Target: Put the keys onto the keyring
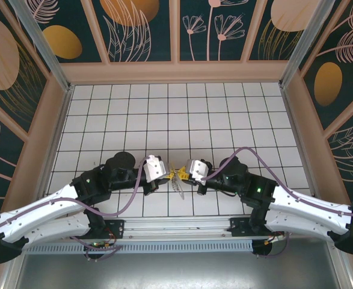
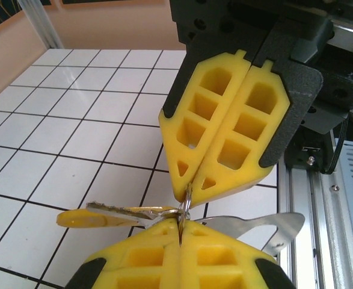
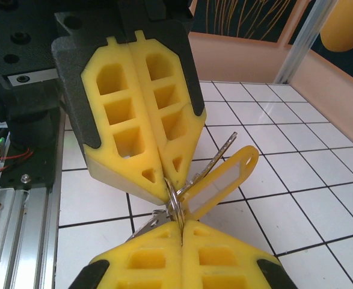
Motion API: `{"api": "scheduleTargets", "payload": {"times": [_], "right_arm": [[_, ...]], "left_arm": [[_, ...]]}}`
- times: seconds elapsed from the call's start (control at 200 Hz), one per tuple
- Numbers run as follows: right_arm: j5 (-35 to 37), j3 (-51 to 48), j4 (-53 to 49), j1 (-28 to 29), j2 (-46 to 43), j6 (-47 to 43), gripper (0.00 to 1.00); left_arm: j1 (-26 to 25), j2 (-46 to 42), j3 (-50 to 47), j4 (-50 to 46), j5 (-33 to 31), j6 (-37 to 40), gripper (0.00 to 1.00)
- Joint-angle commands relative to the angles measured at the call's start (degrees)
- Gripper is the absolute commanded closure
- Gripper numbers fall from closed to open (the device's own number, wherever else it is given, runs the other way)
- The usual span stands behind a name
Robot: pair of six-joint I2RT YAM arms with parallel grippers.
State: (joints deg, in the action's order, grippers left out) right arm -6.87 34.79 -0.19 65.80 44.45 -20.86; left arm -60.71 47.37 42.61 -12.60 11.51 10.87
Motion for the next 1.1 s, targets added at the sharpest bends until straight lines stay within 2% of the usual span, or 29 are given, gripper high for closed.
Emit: {"api": "scheduleTargets", "payload": {"times": [0.0, 0.095, 0.17, 0.41, 0.611, 0.886, 1.096], "right_arm": [[1.97, 1.19, 1.91, 0.47, -1.36, 0.72, 1.00], [2.20, 0.68, 1.86, 0.51, -2.03, 1.68, 1.00], [2.37, 0.13, 2.03, 0.54, -2.64, 2.21, 0.90], [2.14, -1.85, 2.97, 1.12, -5.44, 0.57, 0.74], [2.20, -4.45, 5.66, 3.86, -7.15, -3.75, 0.70], [3.69, -4.50, 9.46, 5.17, -4.39, -7.58, 0.65], [1.47, -6.80, 13.52, 6.50, -6.75, -9.60, 0.54]], "left_arm": [[-0.28, -4.29, -1.34, 6.01, 2.47, -1.64, 1.00], [-0.29, -7.29, -3.41, 9.58, 3.20, -2.95, 1.00], [-0.28, -7.88, -4.37, 10.84, 3.82, -3.57, 1.00], [-0.29, -7.82, -5.54, 12.34, 8.15, -3.89, 1.00], [-0.29, -7.78, -4.58, 11.69, 15.39, -4.24, 1.00], [-0.29, -5.41, -3.57, 10.86, 20.38, -5.24, 1.00], [-0.28, -3.33, -3.24, 11.79, 23.24, -6.74, 1.00]]}}
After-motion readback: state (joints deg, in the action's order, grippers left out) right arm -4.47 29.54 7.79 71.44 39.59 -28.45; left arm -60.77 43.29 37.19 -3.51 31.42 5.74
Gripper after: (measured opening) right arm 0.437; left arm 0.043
